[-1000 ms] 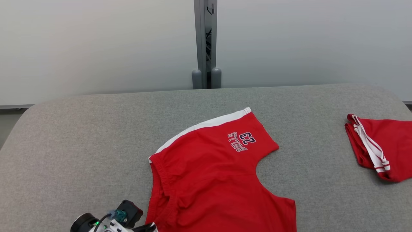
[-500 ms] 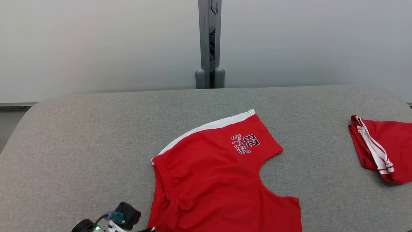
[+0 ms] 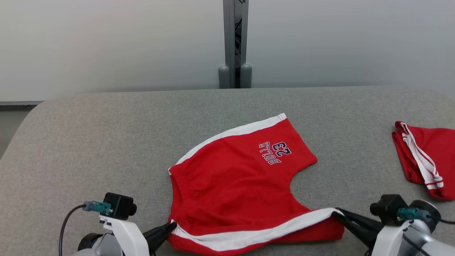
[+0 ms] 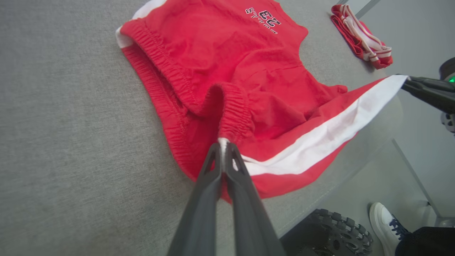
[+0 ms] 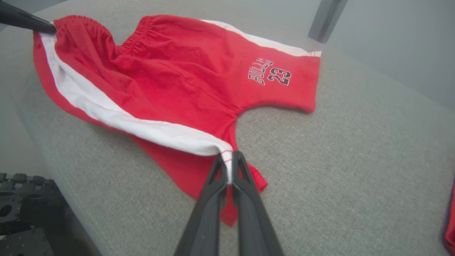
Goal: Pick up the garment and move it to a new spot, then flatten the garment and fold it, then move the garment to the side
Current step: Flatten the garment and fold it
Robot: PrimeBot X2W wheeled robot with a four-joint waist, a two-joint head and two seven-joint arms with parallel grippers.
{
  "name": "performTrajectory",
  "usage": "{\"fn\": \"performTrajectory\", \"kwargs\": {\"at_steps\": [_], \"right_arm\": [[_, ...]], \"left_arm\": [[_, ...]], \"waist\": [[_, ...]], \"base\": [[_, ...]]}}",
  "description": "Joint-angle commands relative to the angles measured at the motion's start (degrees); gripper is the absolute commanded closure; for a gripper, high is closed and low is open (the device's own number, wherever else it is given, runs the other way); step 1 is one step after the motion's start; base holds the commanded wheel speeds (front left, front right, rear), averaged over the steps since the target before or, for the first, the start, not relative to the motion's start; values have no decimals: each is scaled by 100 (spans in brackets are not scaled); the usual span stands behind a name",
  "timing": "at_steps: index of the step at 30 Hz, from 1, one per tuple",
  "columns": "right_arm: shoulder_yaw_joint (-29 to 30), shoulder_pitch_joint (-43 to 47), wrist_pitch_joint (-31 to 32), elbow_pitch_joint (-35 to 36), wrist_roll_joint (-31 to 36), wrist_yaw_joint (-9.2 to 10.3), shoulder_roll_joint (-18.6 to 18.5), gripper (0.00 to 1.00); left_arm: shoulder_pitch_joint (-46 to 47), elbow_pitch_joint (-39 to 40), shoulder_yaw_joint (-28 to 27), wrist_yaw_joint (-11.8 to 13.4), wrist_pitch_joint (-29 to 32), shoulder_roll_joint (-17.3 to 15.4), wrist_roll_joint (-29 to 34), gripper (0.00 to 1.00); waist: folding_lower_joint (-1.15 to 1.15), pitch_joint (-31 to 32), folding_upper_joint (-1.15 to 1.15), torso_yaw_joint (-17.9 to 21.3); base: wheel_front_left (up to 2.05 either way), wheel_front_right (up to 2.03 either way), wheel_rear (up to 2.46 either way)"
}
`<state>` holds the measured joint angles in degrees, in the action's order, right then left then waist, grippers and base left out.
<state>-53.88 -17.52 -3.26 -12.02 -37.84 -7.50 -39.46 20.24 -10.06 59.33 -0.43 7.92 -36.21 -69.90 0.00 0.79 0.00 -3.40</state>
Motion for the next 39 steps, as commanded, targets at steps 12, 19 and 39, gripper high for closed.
{"fn": "performTrajectory", "kwargs": {"at_steps": [12, 19, 39], "right_arm": [[465, -1080, 323, 221, -739, 2, -338, 100], [421, -1825, 649, -67, -1200, 2, -409, 100], [-258, -3728, 896, -874, -1503, 2, -627, 100]], "left_arm": [[507, 52, -1156, -45, 194, 468, -1742, 100], [1002, -380, -1449, -145, 70, 834, -1867, 100], [2044, -1887, -1288, -530, -708, 1988, -1125, 100]], "waist": [[0, -833, 0, -269], [0, -1331, 0, -399], [0, -2269, 0, -920]], "base": [[0, 0, 0], [0, 0, 0], [0, 0, 0]]}}
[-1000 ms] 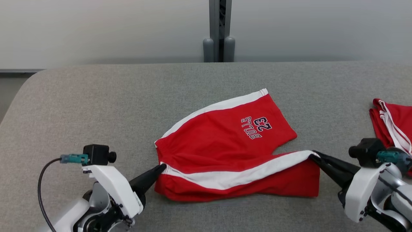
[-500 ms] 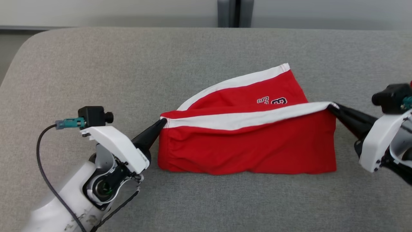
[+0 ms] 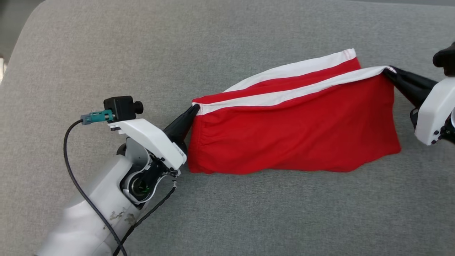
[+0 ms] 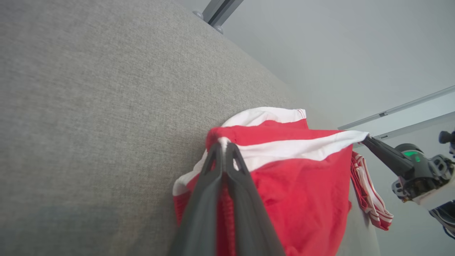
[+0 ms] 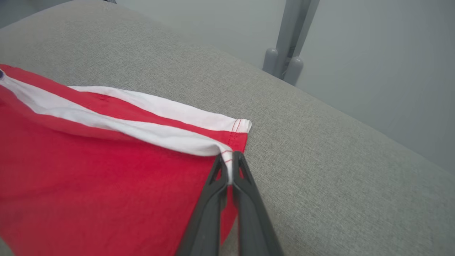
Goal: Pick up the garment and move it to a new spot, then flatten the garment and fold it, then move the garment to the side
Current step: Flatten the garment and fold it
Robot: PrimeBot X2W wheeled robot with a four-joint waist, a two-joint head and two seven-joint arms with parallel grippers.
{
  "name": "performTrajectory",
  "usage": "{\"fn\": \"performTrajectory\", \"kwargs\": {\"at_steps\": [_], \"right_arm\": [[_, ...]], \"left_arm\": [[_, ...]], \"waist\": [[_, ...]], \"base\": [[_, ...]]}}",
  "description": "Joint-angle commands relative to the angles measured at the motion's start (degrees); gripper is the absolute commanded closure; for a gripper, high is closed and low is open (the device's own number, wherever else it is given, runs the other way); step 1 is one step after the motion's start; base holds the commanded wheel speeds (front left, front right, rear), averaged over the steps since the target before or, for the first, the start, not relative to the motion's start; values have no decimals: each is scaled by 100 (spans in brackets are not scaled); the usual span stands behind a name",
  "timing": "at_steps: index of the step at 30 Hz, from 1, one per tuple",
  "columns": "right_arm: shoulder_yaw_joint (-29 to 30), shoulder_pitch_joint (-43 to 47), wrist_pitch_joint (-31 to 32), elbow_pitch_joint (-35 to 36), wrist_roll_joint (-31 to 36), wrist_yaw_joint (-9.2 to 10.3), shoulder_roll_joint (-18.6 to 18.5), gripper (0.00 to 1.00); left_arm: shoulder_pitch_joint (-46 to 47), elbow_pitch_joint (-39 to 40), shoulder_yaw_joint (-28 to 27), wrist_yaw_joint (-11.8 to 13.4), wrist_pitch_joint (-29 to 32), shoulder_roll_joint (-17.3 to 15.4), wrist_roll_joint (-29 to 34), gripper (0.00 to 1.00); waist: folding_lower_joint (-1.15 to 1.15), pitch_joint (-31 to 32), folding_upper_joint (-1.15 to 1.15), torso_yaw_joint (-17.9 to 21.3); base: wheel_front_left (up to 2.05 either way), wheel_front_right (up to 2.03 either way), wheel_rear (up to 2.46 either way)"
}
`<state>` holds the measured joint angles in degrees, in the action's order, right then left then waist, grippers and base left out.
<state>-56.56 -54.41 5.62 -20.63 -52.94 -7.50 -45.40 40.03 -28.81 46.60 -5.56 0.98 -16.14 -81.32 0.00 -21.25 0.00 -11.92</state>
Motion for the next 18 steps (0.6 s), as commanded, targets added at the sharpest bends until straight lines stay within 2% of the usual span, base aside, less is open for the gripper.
{"fn": "performTrajectory", "kwargs": {"at_steps": [1, 18], "right_arm": [[-50, -140, 16, -50, -1, 2, -40, 100], [-933, -1200, -160, -809, -185, 2, -15, 100]], "left_arm": [[100, -80, 2, -49, -41, 30, 31, 100], [487, -685, -39, -192, -659, 668, 68, 100]], "waist": [[0, -93, 0, -101], [0, -407, 0, -505]], "base": [[0, 0, 0], [0, 0, 0]]}}
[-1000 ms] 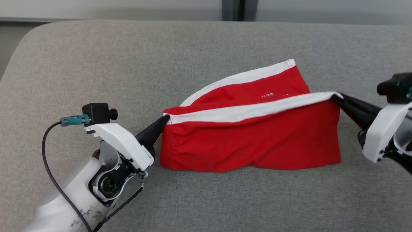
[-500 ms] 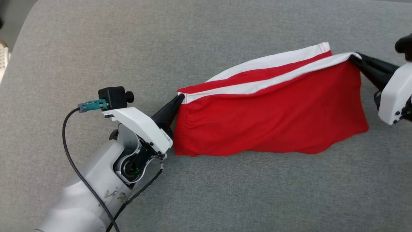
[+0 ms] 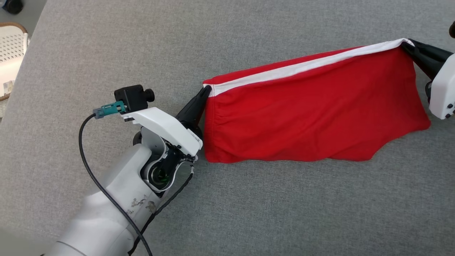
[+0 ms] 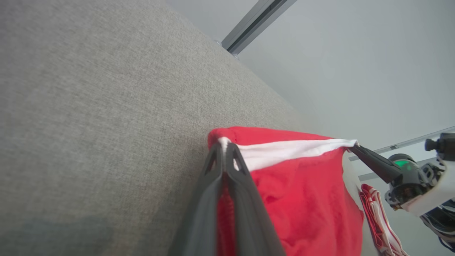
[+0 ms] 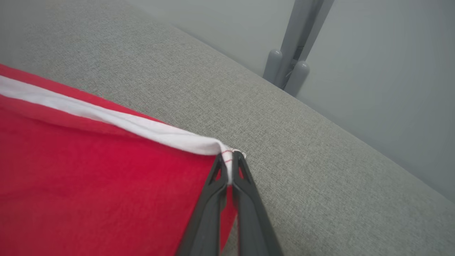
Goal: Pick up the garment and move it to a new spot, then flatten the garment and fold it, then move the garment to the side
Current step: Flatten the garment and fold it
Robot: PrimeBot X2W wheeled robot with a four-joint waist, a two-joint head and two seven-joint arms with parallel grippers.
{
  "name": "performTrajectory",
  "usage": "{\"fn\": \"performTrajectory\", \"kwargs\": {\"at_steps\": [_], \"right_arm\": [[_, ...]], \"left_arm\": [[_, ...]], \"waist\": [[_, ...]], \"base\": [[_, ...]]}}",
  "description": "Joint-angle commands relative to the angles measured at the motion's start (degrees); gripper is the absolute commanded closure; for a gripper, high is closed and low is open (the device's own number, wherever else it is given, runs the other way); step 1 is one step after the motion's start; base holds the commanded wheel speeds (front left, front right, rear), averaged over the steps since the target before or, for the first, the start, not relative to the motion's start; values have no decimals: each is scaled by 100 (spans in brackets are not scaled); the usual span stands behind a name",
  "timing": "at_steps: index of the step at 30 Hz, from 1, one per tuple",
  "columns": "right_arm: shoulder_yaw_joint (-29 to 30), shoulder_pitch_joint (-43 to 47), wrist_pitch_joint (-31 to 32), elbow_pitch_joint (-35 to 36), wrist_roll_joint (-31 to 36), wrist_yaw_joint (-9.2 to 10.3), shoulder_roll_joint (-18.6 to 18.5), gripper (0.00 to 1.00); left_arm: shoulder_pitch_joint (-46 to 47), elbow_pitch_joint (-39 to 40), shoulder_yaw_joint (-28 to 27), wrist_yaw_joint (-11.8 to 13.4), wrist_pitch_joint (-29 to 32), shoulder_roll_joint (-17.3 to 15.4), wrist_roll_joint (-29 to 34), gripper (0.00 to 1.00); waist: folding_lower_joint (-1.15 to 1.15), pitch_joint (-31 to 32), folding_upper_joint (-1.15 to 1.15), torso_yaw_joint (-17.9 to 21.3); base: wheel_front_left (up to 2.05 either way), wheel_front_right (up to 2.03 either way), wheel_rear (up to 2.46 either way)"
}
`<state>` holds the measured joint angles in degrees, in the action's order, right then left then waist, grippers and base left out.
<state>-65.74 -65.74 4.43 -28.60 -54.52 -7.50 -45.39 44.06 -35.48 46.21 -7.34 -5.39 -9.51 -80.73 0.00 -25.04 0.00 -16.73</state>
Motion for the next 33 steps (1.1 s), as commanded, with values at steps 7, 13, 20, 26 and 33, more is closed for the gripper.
{"fn": "performTrajectory", "kwargs": {"at_steps": [7, 13, 20, 26, 33], "right_arm": [[-328, -315, -161, -364, -133, 2, 118, 100], [-476, -421, -196, -640, -284, 2, 281, 100], [-546, -454, -336, -1101, -585, 2, 525, 0], [-586, -203, -707, -1484, -764, 2, 708, 0], [-400, 37, -1614, -1953, -810, 2, 963, 0]], "left_arm": [[253, -129, 86, -17, -150, 173, 64, 100], [324, -207, 184, -18, -179, 212, 118, 100], [418, -539, 254, -13, -329, 232, 218, 0], [310, -894, 177, -6, -596, 167, 275, 0], [213, -966, -167, 62, -940, -106, 548, 0]], "waist": [[0, -164, 0, -111], [0, -237, 0, -106], [0, -188, 0, -11], [0, 124, 0, 194], [0, 600, 0, 496]], "base": [[0, 0, 0], [0, 0, 0], [0, 0, 0], [0, 0, 0], [0, 0, 0]]}}
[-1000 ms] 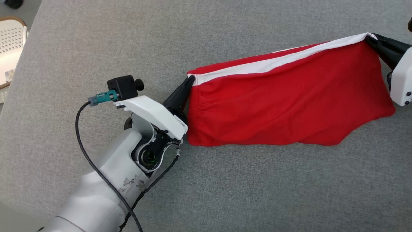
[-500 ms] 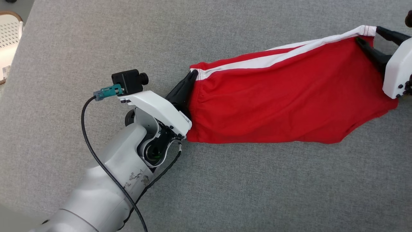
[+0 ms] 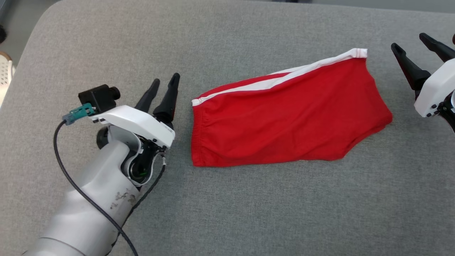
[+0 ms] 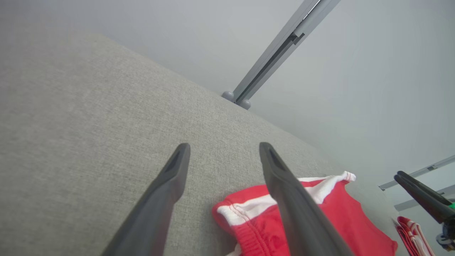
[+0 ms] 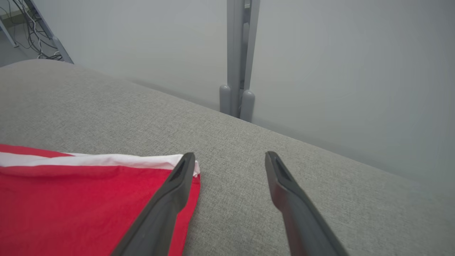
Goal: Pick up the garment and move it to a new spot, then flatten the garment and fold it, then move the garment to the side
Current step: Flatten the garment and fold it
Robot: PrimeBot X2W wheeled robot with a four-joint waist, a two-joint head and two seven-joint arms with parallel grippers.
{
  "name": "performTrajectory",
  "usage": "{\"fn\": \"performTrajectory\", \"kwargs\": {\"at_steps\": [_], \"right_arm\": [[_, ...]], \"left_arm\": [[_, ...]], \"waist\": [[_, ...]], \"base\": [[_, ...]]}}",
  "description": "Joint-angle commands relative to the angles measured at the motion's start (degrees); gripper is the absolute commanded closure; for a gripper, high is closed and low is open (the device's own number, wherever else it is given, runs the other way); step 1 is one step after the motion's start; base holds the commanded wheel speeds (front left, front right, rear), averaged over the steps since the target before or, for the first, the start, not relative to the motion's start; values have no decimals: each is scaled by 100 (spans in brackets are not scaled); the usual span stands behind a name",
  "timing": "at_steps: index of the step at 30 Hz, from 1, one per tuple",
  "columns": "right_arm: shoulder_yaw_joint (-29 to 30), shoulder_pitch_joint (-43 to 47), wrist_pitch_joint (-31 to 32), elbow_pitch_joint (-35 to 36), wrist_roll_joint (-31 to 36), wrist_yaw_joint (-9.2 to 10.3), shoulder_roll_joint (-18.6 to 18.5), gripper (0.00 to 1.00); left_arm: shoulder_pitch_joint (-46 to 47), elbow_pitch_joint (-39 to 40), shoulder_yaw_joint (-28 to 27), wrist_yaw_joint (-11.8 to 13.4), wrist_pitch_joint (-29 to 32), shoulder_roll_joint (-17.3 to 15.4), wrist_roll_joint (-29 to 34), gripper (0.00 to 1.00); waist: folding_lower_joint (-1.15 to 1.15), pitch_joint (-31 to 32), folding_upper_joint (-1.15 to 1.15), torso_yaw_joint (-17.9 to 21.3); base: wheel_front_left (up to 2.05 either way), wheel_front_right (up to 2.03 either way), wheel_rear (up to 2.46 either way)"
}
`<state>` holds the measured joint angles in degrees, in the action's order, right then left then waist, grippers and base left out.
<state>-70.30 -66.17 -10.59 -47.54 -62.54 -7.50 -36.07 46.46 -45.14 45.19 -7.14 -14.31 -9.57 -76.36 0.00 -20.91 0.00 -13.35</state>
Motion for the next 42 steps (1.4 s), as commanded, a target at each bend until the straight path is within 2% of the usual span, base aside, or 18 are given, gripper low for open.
{"fn": "performTrajectory", "kwargs": {"at_steps": [1, 5, 7, 11, 16, 19, 20, 26, 32, 38, 42], "right_arm": [[97, 90, -235, -106, 42, 2, 75, 0], [494, 242, -472, -209, 303, 2, 244, 0], [956, 194, -474, -2, 790, 2, 258, 0], [2282, 795, -461, 526, 1936, 1, 390, 0], [3848, 1977, -462, 1406, 3183, 2, 822, 0], [4623, 2761, -462, 1922, 3745, 2, 1203, 0], [5014, 3245, -462, 2218, 4004, 2, 1493, 0], [5623, 4219, -463, 2708, 4384, 2, 2133, 0], [5786, 4925, -463, 2826, 4686, 2, 2587, 0], [5778, 5235, -463, 2682, 4831, 2, 2694, 0], [5795, 5292, -464, 2641, 4858, 2, 2721, 0]], "left_arm": [[-36, 39, -125, 80, -64, -158, 231, 0], [-294, 535, -853, 394, -78, -374, 1234, 0], [-534, 889, -1238, 613, -76, -451, 1829, 0], [-1088, 1711, -1937, 1035, -77, -497, 3092, 0], [-1855, 2473, -2554, 1226, -78, -347, 4281, 0], [-2384, 2796, -2961, 1205, -79, -112, 4715, 0], [-2700, 2935, -3186, 1127, -79, 19, 4961, 0], [-3433, 3091, -3673, 944, -79, 364, 5416, 0], [-3999, 3105, -3962, 649, -79, 579, 5870, 0], [-4286, 3112, -4233, 523, -80, 648, 5993, 0], [-4378, 3132, -4172, 533, -80, 655, 5850, 0]], "waist": [[0, 255, 0, 207], [0, 518, 0, 399], [0, 599, 0, 505], [0, 744, 0, 673], [0, 995, 0, 822], [0, 1164, 0, 890], [0, 1273, 0, 931], [0, 1481, 0, 1004], [0, 1615, 0, 1001], [0, 1707, 0, 959], [0, 1741, 0, 918]], "base": [[0, 0, 0], [0, 0, 0], [0, 0, 0], [0, 0, 0], [0, 0, 0], [0, 0, 0], [0, 0, 0], [0, 0, 0], [0, 0, 0], [0, 0, 0], [0, 0, 0]]}}
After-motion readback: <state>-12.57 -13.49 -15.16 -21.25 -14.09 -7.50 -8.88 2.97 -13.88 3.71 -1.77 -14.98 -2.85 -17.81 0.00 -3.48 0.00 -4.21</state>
